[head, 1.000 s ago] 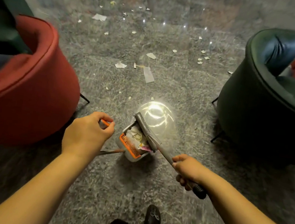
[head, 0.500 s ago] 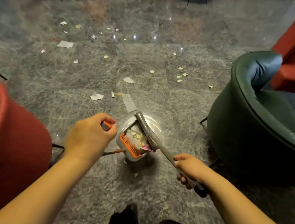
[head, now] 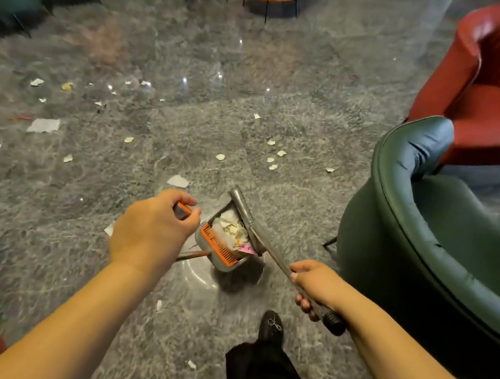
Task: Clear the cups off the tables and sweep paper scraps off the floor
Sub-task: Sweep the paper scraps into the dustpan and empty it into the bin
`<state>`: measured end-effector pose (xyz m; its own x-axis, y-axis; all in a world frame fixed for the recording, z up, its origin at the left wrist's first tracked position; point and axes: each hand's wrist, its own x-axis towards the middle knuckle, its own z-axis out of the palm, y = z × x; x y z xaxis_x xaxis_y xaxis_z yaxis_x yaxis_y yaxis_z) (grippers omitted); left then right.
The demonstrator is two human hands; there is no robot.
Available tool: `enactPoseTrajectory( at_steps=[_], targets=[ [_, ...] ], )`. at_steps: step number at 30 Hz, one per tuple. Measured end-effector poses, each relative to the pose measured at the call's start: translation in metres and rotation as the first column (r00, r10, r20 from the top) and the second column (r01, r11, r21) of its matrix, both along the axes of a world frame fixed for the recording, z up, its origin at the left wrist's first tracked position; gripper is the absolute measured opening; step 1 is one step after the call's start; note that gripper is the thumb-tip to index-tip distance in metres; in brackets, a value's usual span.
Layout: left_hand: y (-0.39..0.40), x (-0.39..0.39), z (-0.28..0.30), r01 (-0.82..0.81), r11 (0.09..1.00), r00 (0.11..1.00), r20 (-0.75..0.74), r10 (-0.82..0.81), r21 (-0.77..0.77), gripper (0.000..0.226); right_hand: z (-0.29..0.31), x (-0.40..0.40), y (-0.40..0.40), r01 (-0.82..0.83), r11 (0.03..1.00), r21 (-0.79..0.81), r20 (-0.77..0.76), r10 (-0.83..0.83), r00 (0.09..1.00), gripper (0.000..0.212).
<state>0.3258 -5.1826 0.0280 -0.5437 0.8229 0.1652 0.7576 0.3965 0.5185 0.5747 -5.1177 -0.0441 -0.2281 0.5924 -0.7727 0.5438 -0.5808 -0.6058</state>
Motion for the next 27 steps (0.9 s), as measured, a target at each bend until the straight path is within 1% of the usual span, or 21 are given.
enactPoseTrajectory(
  at_steps=[2, 4, 6, 11, 13, 17, 20, 23, 27],
  targets=[
    [0.051, -0.004, -0.001, 0.011, 1.0, 1.0, -0.007, -0.011, -0.003, 0.009, -0.001, -0.005, 0.05, 0.015, 1.0, -0.012, 0.004, -0.015, 1.0, 0.033],
    [0.098, -0.01, 0.002, 0.007, 1.0, 1.0, -0.021, -0.007, -0.004, 0.009, 0.003, -0.01, 0.097, -0.007, 1.0, -0.005, -0.001, 0.007, 1.0, 0.03],
    [0.144, -0.018, 0.005, -0.001, 1.0, 1.0, 0.005, 0.001, 0.009, 0.009, 0.01, -0.016, 0.142, -0.04, 0.999, 0.008, 0.0, 0.04, 0.999, 0.03],
    [0.244, -0.035, 0.011, -0.023, 1.0, 0.999, 0.044, 0.023, 0.008, 0.009, 0.025, -0.032, 0.246, -0.038, 0.999, 0.032, 0.022, 0.037, 0.999, 0.033],
    [0.286, -0.046, 0.011, -0.016, 1.0, 0.999, 0.049, 0.015, 0.006, 0.006, 0.026, -0.041, 0.284, 0.007, 1.0, 0.025, 0.021, -0.008, 1.0, 0.033],
    [0.382, -0.072, 0.006, 0.015, 1.0, 0.996, 0.088, -0.015, 0.007, 0.014, 0.019, -0.066, 0.369, 0.076, 0.997, 0.013, 0.023, -0.076, 0.997, 0.035],
    [0.462, -0.096, 0.004, 0.061, 0.998, 0.994, 0.095, -0.06, -0.012, 0.005, 0.02, -0.089, 0.438, 0.117, 0.993, 0.027, 0.031, -0.118, 0.993, 0.036],
    [0.538, -0.115, 0.008, 0.134, 0.99, 0.989, 0.06, -0.132, -0.042, 0.007, 0.029, -0.107, 0.501, 0.183, 0.983, 0.032, 0.011, -0.183, 0.983, 0.036],
    [0.632, -0.128, 0.017, 0.219, 0.975, 0.975, 0.025, -0.219, -0.032, 0.009, 0.031, -0.123, 0.577, 0.268, 0.963, 0.024, -0.007, -0.268, 0.963, 0.037]
  ],
)
